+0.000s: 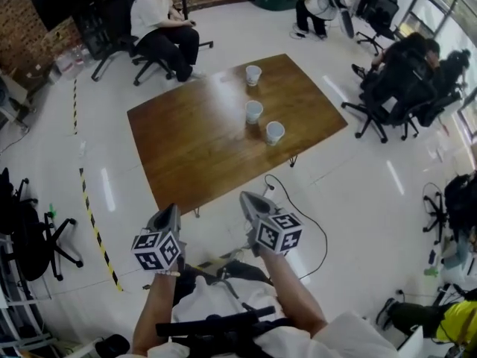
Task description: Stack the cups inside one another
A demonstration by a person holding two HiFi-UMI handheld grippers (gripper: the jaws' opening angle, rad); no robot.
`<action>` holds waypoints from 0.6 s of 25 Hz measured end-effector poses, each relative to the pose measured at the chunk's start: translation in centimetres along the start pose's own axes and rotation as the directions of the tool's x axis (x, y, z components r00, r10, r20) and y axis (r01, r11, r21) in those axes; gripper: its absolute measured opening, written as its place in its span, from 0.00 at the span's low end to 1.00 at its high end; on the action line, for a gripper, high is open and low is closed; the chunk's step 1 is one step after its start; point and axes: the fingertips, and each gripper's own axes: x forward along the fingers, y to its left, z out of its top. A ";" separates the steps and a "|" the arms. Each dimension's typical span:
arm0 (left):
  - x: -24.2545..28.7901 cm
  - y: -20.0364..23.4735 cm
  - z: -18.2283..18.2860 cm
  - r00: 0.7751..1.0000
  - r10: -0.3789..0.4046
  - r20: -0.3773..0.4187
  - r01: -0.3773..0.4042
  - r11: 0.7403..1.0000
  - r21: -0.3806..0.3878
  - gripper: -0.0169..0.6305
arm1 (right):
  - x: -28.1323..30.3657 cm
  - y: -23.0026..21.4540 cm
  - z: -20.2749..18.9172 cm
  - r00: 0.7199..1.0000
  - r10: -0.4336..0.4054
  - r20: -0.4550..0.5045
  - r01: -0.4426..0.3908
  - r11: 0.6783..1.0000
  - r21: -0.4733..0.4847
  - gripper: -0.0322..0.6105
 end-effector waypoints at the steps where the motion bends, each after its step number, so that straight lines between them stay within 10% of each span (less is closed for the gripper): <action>1: 0.8 -1.3 0.1 1.000 -0.012 -0.006 0.012 1.000 0.006 0.02 | -0.6 -1.2 0.4 1.000 -0.016 0.007 0.016 1.000 0.007 0.06; 15: 13.4 -10.6 1.8 0.963 -0.241 -0.120 0.251 0.965 0.081 0.02 | -1.6 -10.7 4.0 0.978 -0.195 0.067 0.191 0.979 0.069 0.09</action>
